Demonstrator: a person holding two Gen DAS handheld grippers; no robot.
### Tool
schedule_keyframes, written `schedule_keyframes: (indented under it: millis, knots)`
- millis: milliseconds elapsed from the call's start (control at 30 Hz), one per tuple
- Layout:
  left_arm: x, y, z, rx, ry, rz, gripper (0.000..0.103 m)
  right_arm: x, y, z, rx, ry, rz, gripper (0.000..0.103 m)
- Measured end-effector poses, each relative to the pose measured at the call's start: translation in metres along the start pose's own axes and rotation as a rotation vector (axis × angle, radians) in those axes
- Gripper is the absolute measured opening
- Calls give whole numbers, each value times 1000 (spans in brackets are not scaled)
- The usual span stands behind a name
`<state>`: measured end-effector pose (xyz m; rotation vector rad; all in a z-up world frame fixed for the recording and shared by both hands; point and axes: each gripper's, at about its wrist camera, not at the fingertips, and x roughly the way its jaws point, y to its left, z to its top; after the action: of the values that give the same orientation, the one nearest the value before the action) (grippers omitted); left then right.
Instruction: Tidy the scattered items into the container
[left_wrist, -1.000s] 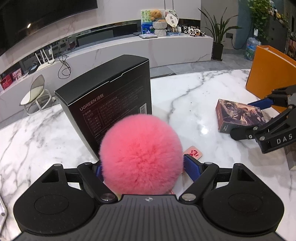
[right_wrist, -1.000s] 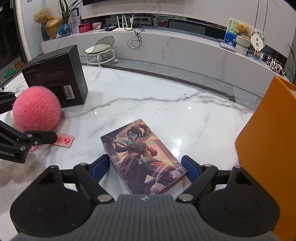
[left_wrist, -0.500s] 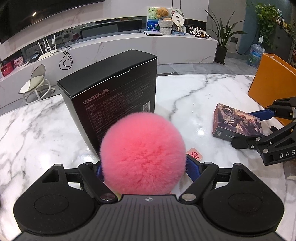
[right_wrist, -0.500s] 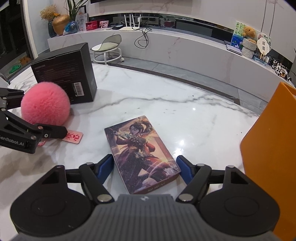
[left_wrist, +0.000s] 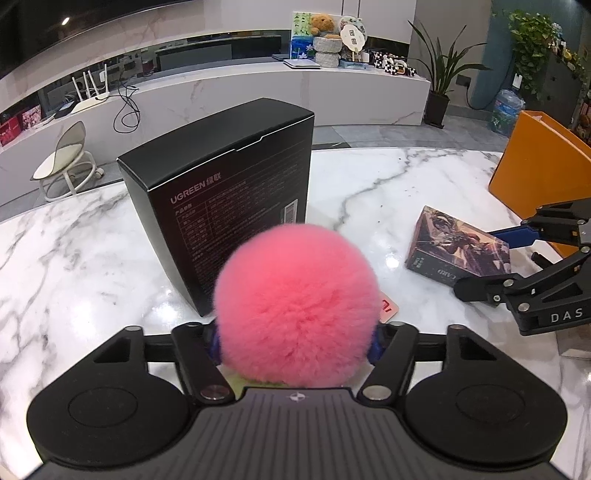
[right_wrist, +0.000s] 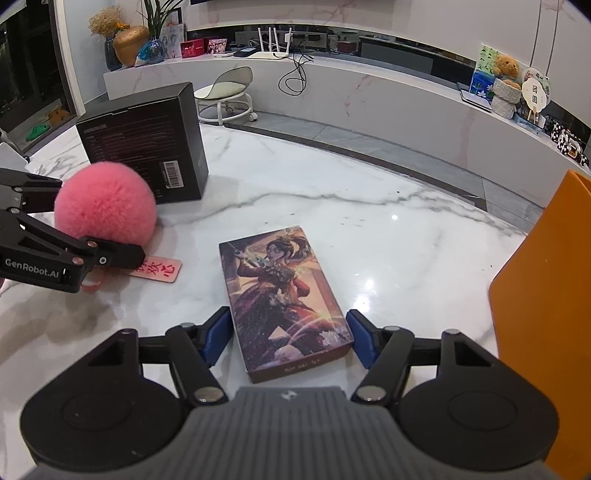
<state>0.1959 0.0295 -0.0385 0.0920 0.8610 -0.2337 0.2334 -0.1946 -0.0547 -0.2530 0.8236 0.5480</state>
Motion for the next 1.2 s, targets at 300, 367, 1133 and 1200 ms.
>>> schedule_keyframes:
  millis: [300, 367, 1133, 1200]
  knots:
    - [-3, -4, 0, 18, 13, 9, 62, -3, 3, 0, -9, 2, 12, 66]
    - [-4, -4, 1, 20, 11, 7, 60, -4, 4, 0, -12, 2, 15, 65]
    - [-33, -3, 7, 0, -39, 19, 55, -33, 12, 9, -21, -14, 51, 63]
    - [-37, -5, 7, -1, -48, 18, 55, -38, 11, 10, -17, -22, 53, 62]
